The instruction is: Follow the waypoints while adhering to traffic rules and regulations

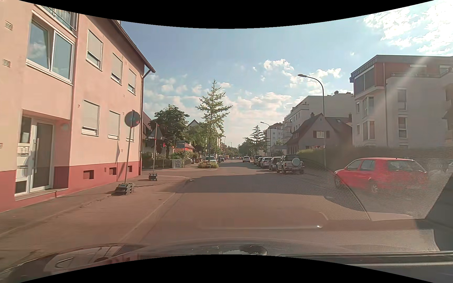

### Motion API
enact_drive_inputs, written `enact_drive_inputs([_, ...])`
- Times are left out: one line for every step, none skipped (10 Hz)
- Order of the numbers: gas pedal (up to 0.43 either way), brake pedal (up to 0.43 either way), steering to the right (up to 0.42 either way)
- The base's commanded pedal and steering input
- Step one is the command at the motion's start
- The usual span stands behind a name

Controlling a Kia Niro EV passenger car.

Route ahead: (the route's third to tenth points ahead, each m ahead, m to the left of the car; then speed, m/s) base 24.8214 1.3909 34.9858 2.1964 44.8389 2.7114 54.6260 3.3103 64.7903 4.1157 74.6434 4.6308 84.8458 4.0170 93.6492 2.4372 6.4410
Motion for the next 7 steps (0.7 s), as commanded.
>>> enact_drive_inputs([0.008,0.0,0.089])
enact_drive_inputs([0.008,0.0,0.093])
enact_drive_inputs([0.008,0.0,0.096])
enact_drive_inputs([0.008,0.0,0.098])
enact_drive_inputs([0.008,0.0,0.098])
enact_drive_inputs([0.008,0.0,0.098])
enact_drive_inputs([0.008,0.0,0.096])
